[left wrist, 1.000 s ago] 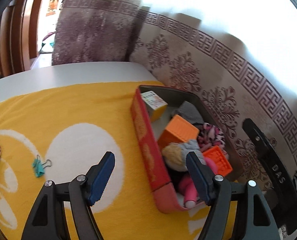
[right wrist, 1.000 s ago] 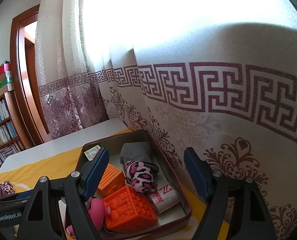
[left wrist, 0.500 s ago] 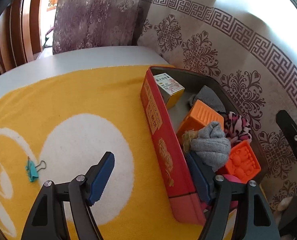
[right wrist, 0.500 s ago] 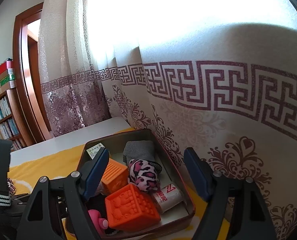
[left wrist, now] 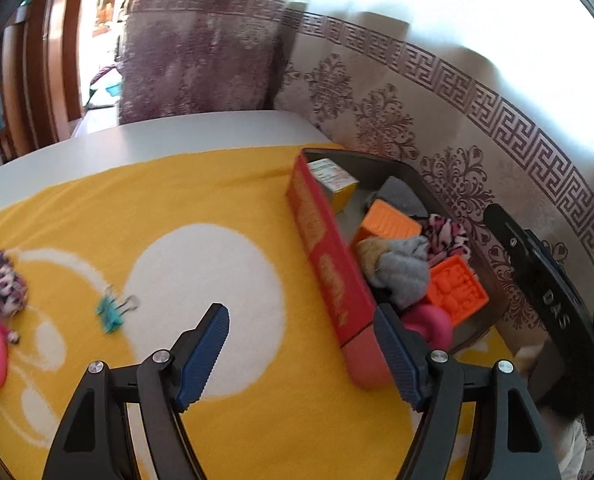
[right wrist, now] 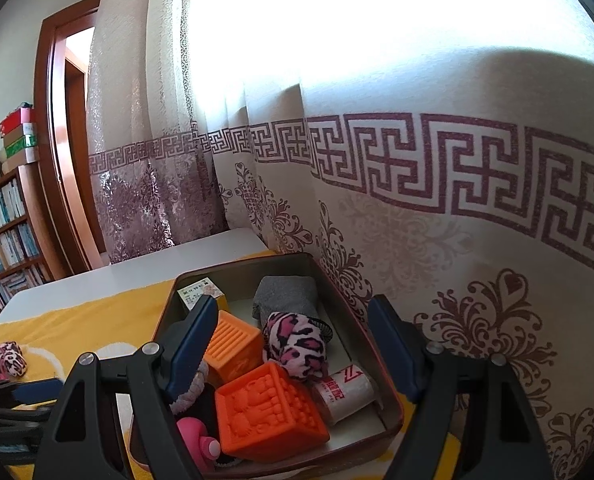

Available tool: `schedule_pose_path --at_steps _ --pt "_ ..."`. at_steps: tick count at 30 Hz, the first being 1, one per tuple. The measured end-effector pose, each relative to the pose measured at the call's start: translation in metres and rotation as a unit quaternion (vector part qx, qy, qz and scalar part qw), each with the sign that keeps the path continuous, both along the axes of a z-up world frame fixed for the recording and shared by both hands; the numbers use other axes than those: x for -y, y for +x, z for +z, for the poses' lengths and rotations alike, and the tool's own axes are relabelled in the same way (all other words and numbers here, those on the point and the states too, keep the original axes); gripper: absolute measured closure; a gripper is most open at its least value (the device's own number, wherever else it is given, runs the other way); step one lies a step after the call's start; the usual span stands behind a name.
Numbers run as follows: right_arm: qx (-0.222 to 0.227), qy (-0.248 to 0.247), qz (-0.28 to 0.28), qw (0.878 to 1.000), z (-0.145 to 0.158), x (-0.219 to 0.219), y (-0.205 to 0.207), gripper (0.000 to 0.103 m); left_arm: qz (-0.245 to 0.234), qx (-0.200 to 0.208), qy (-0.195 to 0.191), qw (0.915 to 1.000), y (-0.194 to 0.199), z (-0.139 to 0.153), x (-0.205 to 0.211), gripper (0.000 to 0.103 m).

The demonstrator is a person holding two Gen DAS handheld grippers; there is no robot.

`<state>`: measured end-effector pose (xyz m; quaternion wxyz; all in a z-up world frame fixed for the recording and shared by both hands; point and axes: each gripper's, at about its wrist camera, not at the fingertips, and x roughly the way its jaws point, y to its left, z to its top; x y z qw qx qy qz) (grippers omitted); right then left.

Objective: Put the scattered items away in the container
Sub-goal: 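Withdraw both grippers from the red tin toward the blanket, then grasp the green binder clip with the right gripper while the left grasps the white plastic bag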

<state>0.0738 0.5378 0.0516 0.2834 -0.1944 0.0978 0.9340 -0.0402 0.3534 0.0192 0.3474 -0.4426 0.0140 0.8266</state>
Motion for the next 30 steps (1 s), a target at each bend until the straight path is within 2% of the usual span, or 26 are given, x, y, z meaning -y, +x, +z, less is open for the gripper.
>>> schedule_pose_path --at_steps 7,16,19,21,24,27,30 --pt "0.017 0.021 -0.002 1.0 -0.006 0.007 -0.007 0.023 0.068 0.004 0.007 0.9976 -0.006 0.004 0.067 0.027" --pt "0.049 0.056 -0.013 0.997 -0.014 0.022 -0.017 0.023 0.156 0.009 0.029 0.9872 -0.012 0.006 0.163 0.027" --pt "0.035 0.031 -0.007 0.999 -0.003 0.031 -0.011 0.023 0.18 0.003 0.03 0.9831 -0.011 0.006 0.195 0.027" --pt "0.02 0.008 0.011 1.0 0.005 0.043 -0.007 0.023 0.199 0.007 0.033 0.9795 -0.012 0.002 0.217 0.027" --pt "0.022 -0.028 0.077 0.996 0.011 0.07 -0.016 0.023 0.233 0.017 0.036 0.9716 -0.015 -0.006 0.25 0.027" --pt "0.061 -0.063 0.16 0.983 0.002 0.1 -0.044 0.023 0.262 0.028 0.039 0.9639 -0.018 -0.014 0.277 0.027" --pt "0.105 -0.086 0.224 0.965 -0.014 0.13 -0.072 0.023 0.27 0.031 0.04 0.9614 -0.017 -0.019 0.294 0.027"
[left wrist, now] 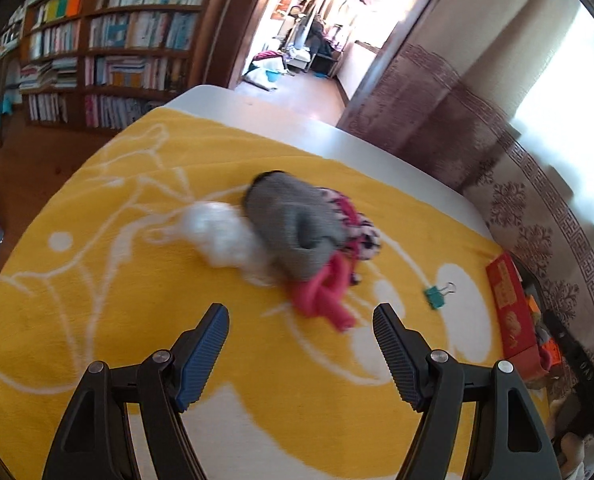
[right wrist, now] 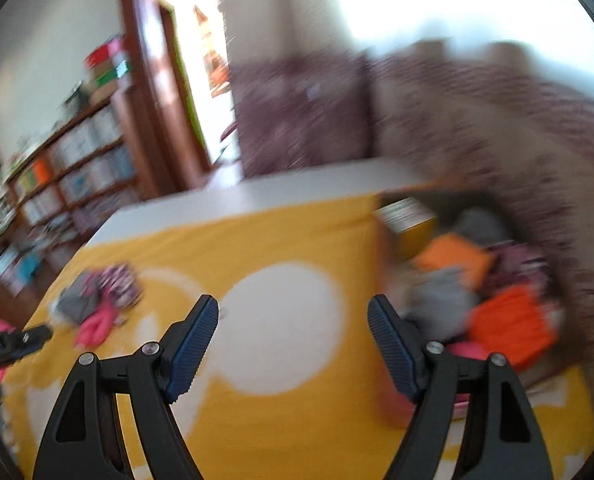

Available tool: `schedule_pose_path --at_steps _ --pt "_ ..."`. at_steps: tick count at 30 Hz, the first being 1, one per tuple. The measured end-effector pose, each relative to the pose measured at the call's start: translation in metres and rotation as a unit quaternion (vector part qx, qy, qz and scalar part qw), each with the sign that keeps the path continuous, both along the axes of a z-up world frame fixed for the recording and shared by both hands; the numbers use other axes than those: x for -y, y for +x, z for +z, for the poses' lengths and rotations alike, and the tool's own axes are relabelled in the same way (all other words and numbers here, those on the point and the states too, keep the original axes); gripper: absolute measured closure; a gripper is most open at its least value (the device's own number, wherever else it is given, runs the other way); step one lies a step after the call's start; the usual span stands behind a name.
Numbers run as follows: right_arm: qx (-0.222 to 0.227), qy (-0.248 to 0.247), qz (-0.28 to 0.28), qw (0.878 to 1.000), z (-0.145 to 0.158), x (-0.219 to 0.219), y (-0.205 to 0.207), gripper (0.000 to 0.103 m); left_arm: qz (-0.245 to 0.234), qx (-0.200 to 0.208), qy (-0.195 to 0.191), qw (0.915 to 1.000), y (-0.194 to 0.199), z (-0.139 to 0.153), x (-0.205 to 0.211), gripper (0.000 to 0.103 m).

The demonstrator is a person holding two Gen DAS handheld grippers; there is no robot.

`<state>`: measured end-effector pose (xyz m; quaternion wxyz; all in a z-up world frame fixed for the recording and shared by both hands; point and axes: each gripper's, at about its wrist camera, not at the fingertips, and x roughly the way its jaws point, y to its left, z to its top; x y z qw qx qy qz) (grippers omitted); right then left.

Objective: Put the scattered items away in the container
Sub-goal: 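Grasp the green binder clip with the right gripper while the left grasps the white plastic bag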

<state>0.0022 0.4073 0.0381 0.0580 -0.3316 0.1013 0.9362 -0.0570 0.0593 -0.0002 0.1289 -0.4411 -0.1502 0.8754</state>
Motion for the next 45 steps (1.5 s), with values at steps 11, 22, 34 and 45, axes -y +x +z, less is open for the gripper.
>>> schedule_pose_path --at_steps 11,22,34,45 --pt "0.111 -0.014 0.086 0.99 -0.052 0.057 -0.071 0.023 0.005 0.023 0.022 0.9995 -0.001 -0.017 0.023 0.027" --pt "0.143 0.051 0.076 0.985 -0.076 0.073 -0.108 0.023 -0.004 0.039 0.019 0.999 -0.004 -0.028 0.016 0.027" --pt "0.131 0.039 0.049 0.989 -0.072 0.049 -0.099 0.064 -0.001 0.028 0.007 0.9996 -0.006 -0.032 0.015 0.027" --pt "0.13 0.008 0.041 0.991 -0.068 0.04 -0.077 0.064 0.047 0.003 -0.02 0.9987 -0.019 -0.015 0.035 0.027"
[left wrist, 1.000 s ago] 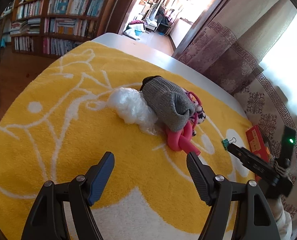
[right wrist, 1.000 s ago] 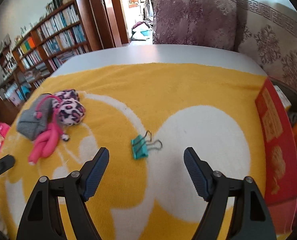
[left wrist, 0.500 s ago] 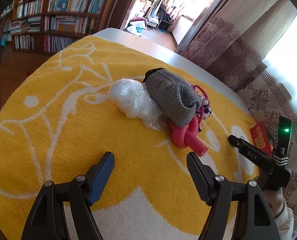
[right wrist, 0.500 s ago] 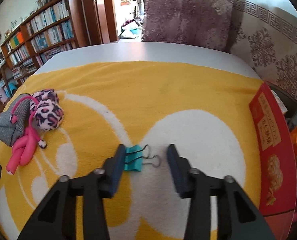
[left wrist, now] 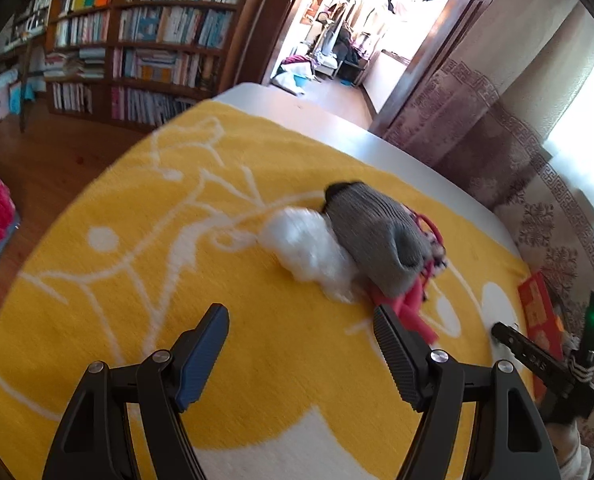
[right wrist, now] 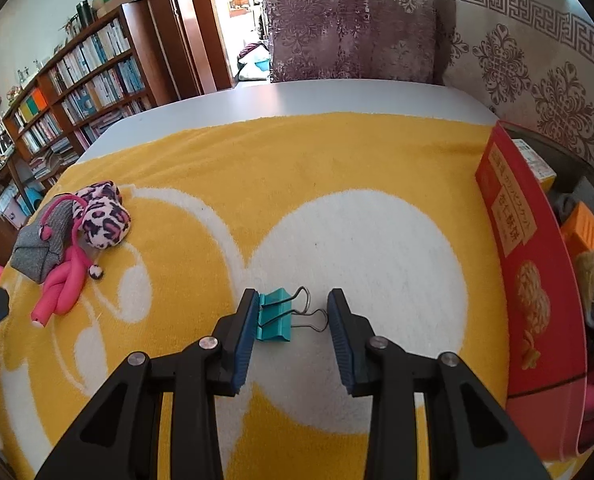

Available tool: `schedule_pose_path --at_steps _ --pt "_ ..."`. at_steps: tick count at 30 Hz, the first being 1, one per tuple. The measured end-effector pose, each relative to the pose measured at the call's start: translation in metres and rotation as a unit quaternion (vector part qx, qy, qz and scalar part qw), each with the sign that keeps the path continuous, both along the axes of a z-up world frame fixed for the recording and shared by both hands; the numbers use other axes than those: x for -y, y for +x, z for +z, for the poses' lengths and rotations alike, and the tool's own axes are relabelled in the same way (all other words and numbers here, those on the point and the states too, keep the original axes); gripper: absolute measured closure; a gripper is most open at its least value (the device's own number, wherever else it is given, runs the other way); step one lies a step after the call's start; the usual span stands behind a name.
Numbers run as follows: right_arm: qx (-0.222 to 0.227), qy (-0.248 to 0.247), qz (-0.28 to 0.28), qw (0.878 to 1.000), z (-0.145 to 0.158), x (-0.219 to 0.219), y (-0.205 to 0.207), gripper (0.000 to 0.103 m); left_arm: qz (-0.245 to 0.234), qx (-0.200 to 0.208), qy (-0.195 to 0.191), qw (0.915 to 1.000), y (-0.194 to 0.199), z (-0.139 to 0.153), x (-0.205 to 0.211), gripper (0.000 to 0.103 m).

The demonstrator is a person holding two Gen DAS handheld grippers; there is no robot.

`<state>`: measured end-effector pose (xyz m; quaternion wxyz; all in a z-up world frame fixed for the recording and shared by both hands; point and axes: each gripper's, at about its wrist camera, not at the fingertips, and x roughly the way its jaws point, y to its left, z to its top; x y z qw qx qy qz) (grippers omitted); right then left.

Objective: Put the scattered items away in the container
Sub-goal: 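Grasp the green binder clip with the right gripper while the left grasps the white plastic bag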

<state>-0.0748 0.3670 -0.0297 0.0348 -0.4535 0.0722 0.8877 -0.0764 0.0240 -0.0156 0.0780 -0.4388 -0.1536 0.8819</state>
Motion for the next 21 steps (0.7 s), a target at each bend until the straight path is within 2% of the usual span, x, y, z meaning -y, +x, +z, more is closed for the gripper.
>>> schedule_pose_path --at_steps 2,6,9,15,16,18,19,21 --pt "-0.001 0.002 0.002 1.0 0.0 0.002 0.0 0.064 -0.002 0.001 -0.015 0.9999 -0.006 0.002 -0.003 0.027" --pt "-0.003 0.0 0.003 1.0 -0.001 0.001 0.0 0.064 -0.028 0.009 -0.018 0.9994 -0.025 0.003 -0.018 0.027" --pt "-0.004 0.005 0.004 1.0 -0.001 0.001 0.0 0.064 -0.034 0.0 -0.037 0.9988 -0.04 0.001 -0.03 0.027" --pt "-0.005 0.009 0.007 1.0 -0.002 0.002 0.0 0.064 -0.033 0.002 -0.047 0.9984 -0.055 -0.017 -0.031 0.028" --pt "-0.005 0.01 0.008 1.0 -0.002 0.002 -0.001 0.064 -0.034 0.001 -0.051 0.9981 -0.054 -0.018 -0.032 0.03" --pt "-0.005 0.015 0.009 1.0 -0.002 0.003 -0.001 0.064 -0.032 0.002 -0.049 0.9983 -0.054 -0.016 -0.029 0.05" --pt "-0.004 0.017 0.01 1.0 -0.003 0.004 -0.002 0.064 -0.029 0.005 -0.041 0.9987 -0.054 -0.016 -0.026 0.05" --pt "-0.004 0.018 0.01 1.0 -0.003 0.005 -0.002 0.064 -0.022 0.005 -0.032 0.9992 -0.051 -0.015 -0.021 0.057"
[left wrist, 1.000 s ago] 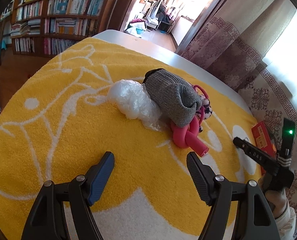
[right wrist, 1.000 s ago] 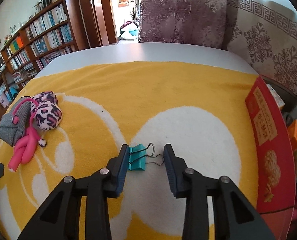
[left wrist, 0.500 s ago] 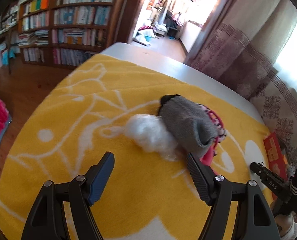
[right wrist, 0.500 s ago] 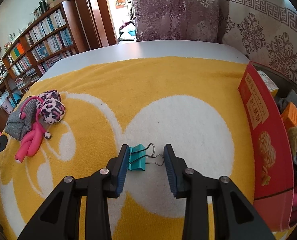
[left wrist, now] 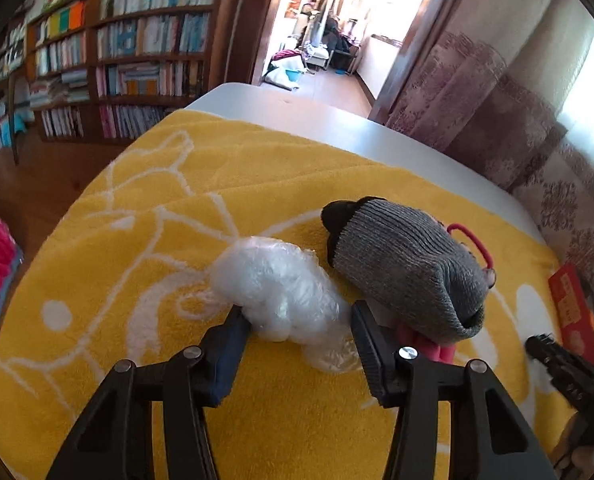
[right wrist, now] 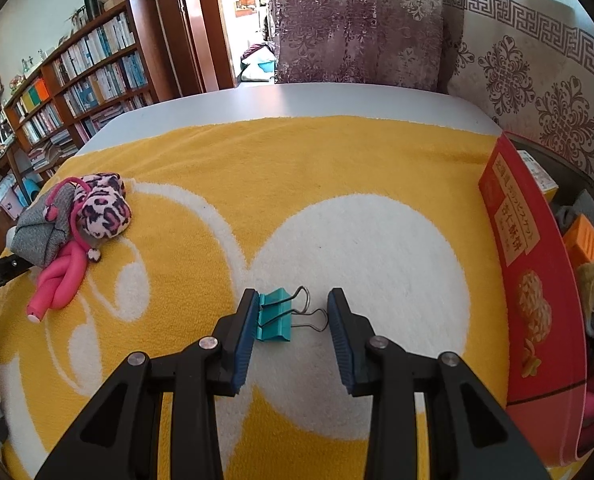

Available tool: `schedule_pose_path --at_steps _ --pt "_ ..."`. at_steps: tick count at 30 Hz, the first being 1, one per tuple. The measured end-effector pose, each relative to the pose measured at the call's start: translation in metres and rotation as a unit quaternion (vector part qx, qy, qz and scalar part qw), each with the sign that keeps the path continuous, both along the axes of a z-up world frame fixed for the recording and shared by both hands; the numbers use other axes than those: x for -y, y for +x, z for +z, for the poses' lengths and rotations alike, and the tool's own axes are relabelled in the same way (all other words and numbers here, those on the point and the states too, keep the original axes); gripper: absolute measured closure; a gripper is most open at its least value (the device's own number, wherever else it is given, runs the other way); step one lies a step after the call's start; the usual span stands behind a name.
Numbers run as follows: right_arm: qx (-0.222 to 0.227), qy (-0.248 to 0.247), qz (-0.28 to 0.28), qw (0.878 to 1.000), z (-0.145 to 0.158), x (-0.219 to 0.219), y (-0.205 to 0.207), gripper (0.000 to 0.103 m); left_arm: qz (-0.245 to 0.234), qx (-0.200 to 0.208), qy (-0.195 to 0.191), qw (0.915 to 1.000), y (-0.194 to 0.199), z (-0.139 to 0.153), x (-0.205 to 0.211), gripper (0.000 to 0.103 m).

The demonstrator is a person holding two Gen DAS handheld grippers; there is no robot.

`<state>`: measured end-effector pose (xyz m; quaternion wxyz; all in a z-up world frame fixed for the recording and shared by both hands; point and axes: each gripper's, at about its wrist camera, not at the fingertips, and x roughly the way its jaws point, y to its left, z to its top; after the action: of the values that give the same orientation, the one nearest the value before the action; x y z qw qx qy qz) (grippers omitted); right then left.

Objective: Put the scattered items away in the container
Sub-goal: 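Grasp the green binder clip with the right gripper while the left grasps the white plastic bag, then carry the clip into the red tin and open the right gripper while the left carries the bag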

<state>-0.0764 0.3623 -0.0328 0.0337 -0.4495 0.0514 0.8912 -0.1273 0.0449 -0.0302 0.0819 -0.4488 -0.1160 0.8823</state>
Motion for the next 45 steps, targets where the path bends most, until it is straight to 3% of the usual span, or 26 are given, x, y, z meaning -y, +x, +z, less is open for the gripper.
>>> schedule_pose_path --at_steps 3,11,23,30,37,45 --pt "-0.001 -0.004 -0.001 1.0 0.0 0.0 0.001 0.064 0.008 -0.015 -0.007 0.9998 0.012 0.009 0.005 0.063" --pt "-0.026 -0.022 -0.007 0.999 0.011 -0.004 0.008 0.064 0.02 -0.061 0.006 0.9979 0.044 0.04 0.012 0.063" --pt "-0.091 -0.055 -0.028 0.994 0.055 -0.024 0.026 0.064 -0.031 -0.072 0.012 0.9969 0.071 0.059 -0.03 0.063" --pt "-0.132 -0.038 -0.088 0.987 0.084 -0.072 0.045 0.064 -0.078 -0.081 0.015 0.9935 0.083 0.075 -0.064 0.063" --pt "-0.138 -0.018 -0.165 0.976 0.086 -0.137 0.081 0.064 -0.127 -0.071 0.021 0.9892 0.088 0.073 -0.106 0.063" --pt "-0.117 -0.005 -0.165 0.979 0.07 -0.172 0.095 0.064 -0.173 -0.069 0.011 0.9823 0.095 0.078 -0.156 0.063"
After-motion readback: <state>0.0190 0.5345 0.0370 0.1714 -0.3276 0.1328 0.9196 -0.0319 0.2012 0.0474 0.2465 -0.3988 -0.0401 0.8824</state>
